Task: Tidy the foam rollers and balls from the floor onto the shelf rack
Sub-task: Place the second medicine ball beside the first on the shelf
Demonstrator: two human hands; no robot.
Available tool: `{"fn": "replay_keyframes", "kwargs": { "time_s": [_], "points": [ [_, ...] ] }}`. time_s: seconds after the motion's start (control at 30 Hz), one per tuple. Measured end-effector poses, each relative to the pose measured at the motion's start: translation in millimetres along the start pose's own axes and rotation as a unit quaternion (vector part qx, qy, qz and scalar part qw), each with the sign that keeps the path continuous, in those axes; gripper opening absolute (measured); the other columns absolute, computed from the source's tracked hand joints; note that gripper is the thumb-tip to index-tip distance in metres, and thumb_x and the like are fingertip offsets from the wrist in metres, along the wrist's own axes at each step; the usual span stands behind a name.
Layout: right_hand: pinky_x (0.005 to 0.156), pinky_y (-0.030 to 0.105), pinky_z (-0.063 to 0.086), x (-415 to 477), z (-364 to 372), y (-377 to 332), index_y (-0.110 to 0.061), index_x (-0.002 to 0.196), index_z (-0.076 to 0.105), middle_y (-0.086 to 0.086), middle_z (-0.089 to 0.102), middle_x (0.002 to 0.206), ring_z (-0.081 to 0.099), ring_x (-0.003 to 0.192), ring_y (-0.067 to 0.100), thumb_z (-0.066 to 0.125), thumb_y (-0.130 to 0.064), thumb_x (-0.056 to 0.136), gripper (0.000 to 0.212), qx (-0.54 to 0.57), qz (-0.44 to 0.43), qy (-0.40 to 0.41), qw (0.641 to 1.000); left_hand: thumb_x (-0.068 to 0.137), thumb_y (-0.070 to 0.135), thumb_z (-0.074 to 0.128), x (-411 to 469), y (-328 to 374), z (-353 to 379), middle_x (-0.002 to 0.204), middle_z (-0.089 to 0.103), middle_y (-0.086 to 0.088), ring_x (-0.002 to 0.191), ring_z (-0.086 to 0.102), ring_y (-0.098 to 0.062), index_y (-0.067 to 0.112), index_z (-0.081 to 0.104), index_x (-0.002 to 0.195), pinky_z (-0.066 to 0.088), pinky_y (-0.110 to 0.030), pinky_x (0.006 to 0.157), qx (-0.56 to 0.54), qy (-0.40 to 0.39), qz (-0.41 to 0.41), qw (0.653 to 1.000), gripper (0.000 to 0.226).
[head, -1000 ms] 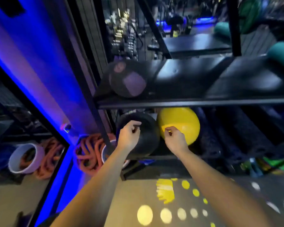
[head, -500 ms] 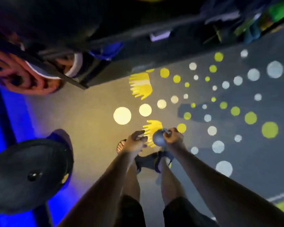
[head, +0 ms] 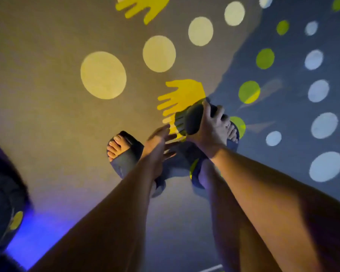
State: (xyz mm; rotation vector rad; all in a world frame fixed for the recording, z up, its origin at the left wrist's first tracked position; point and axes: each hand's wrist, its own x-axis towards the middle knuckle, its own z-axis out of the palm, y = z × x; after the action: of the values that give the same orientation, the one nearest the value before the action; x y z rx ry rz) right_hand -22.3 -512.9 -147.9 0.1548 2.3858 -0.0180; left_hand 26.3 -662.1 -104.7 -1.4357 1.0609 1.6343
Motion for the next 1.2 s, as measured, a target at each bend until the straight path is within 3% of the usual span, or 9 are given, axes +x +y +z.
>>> {"fn": "replay_keyframes", "kwargs": {
  "time_s": [0.13,0.23,0.33,0.4,0.6,0.73,0.83,1.03,1.2],
  "points": [
    [0.1,0.048,0.043,-36.7,-82.4,-7.0,-0.027,0.142,0.034,0.015,0.043,0.134,0.05,0.123,0.043,0.091,-0.061,0.053,0.111,0.195,0.07,-0.072,0.976,0.106,0.044,0.046,-69.1,33.6,9.0,0.115,0.062,0.004,0.088,0.062,-0.014,0.03,0.057,0.124,0.049,-0.03,0.074,0.068,0.013,-0.01,0.998,0.025],
    [0.088,0.028,0.037,-109.3,-174.5,-23.1,-0.026,0.139,0.04,-0.001,0.046,0.121,0.049,0.114,0.024,0.094,-0.054,0.056,0.103,0.336,0.076,-0.102,0.933,0.105,0.054,0.041,-158.5,75.2,10.2,0.129,0.057,0.003,0.104,0.061,-0.021,0.034,0.051,0.132,0.049,-0.04,0.095,0.062,-0.001,-0.025,0.998,0.036],
    [0.082,0.027,0.039,-186.5,-284.9,-46.8,-0.026,0.134,0.043,-0.004,0.052,0.116,0.051,0.107,0.018,0.094,-0.056,0.052,0.101,0.386,0.058,-0.101,0.915,0.091,0.072,0.048,-276.1,132.8,16.8,0.133,0.063,0.0,0.117,0.063,-0.028,0.033,0.057,0.133,0.051,-0.049,0.103,0.055,0.004,-0.007,0.998,0.059],
    [0.085,0.033,0.051,-234.9,-364.9,-61.8,-0.028,0.131,0.045,-0.001,0.059,0.122,0.058,0.113,0.021,0.09,-0.063,0.045,0.103,0.407,0.022,-0.101,0.908,0.072,0.081,0.057,-362.9,178.9,22.3,0.125,0.07,-0.002,0.114,0.066,-0.027,0.03,0.066,0.125,0.053,-0.047,0.101,0.051,0.011,0.017,0.998,0.074],
    [0.094,0.037,0.056,-354.2,-612.3,-99.2,-0.031,0.134,0.04,-0.003,0.052,0.126,0.059,0.114,0.016,0.085,-0.064,0.033,0.115,0.407,-0.173,-0.023,0.896,0.084,0.067,0.066,-628.1,301.3,29.8,0.111,0.077,-0.005,0.096,0.074,-0.027,0.022,0.072,0.115,0.056,-0.035,0.072,0.009,-0.037,0.198,0.979,0.056],
    [0.097,0.028,0.049,-399.6,-743.9,-124.2,-0.024,0.132,0.035,-0.003,0.054,0.127,0.058,0.117,0.015,0.095,-0.053,0.036,0.117,0.392,-0.298,0.024,0.87,0.088,0.055,0.069,-749.6,353.6,36.6,0.107,0.079,0.005,0.097,0.075,-0.02,0.027,0.072,0.111,0.061,-0.042,0.081,-0.035,0.034,0.34,0.939,0.037],
    [0.094,0.027,0.047,-421.8,-828.8,-143.8,-0.024,0.134,0.035,0.002,0.055,0.129,0.057,0.113,0.015,0.1,-0.042,0.052,0.106,0.365,-0.37,0.064,0.852,0.095,0.044,0.065,-816.7,397.5,37.1,0.112,0.077,-0.004,0.093,0.073,-0.023,0.022,0.071,0.102,0.059,-0.035,0.072,-0.053,0.062,0.441,0.894,0.024],
    [0.102,0.035,0.05,-450.6,-953.0,-204.5,-0.026,0.137,0.05,-0.002,0.06,0.13,0.058,0.12,0.016,0.095,-0.051,0.049,0.102,0.385,-0.439,0.158,0.797,0.098,0.054,0.057,-917.0,481.9,18.3,0.116,0.072,0.004,0.102,0.071,-0.024,0.033,0.064,0.123,0.061,-0.053,0.084,-0.029,0.081,0.551,0.83,0.033],
    [0.11,0.046,0.044,-441.1,-1019.1,-269.2,-0.029,0.143,0.044,0.005,0.053,0.138,0.053,0.129,0.031,0.087,-0.064,0.039,0.118,0.351,-0.412,0.272,0.796,0.098,0.036,0.061,-945.0,560.8,-27.2,0.113,0.075,0.001,0.102,0.07,-0.018,0.027,0.072,0.118,0.059,-0.041,0.092,0.076,0.226,0.688,0.685,0.025]
  ]
}}
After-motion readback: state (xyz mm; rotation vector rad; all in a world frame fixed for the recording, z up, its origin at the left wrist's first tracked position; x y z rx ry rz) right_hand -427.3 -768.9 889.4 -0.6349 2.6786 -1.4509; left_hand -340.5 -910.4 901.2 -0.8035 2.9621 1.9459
